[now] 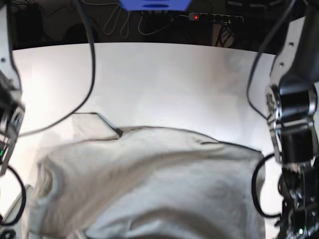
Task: Layout the t-shirt on the table in an organized manner, then fold the t-shirt properly
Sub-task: 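Swing the held shirt down and lay it across the table with both grippers, then pull the shirt edge back toward the arm bases with both grippers, then release the shirt and reach both grippers onto the shirt body, then grasp the shirt edge again with both grippers near the arm bases, then hold the shirt edge with both grippers and smooth it taut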
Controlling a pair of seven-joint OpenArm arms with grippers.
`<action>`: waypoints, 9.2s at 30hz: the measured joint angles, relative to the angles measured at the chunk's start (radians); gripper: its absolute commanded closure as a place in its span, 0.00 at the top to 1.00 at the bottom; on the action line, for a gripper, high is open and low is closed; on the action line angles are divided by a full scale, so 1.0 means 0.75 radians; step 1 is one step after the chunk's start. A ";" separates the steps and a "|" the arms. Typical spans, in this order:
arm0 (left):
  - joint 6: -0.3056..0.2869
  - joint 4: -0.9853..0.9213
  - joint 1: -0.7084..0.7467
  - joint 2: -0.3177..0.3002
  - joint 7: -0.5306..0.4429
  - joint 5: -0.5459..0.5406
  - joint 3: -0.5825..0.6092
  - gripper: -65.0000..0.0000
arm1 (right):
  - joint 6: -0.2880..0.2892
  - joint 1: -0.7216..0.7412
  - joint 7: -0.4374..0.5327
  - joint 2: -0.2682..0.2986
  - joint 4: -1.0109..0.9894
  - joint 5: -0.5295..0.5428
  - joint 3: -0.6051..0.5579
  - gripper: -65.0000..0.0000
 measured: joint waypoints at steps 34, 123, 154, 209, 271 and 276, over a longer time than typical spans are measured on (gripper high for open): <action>0.017 0.571 0.420 -0.026 0.005 0.005 -0.048 0.00 | -0.002 -0.734 0.004 -0.003 0.774 0.011 0.069 0.00; -0.010 0.925 1.844 0.272 0.004 -0.003 -0.688 0.50 | 0.006 -1.935 0.002 -0.382 1.319 -0.383 0.556 0.50; 0.005 -0.364 0.667 0.074 -0.034 0.075 -0.625 0.50 | -0.003 -0.716 0.455 -0.339 -0.372 -0.760 0.354 0.00; -0.011 -0.327 0.778 0.134 -0.201 0.181 -0.453 0.50 | -0.013 -0.879 0.307 -0.361 -0.143 -0.742 0.359 0.00; -0.097 0.558 1.615 0.105 0.330 -0.190 -0.704 0.67 | -0.004 -1.890 0.073 -0.674 1.255 -0.667 0.641 0.00; -0.147 0.503 1.576 0.104 0.313 -0.198 -0.703 0.67 | -0.005 -1.918 0.076 -0.673 1.257 -0.666 0.642 0.00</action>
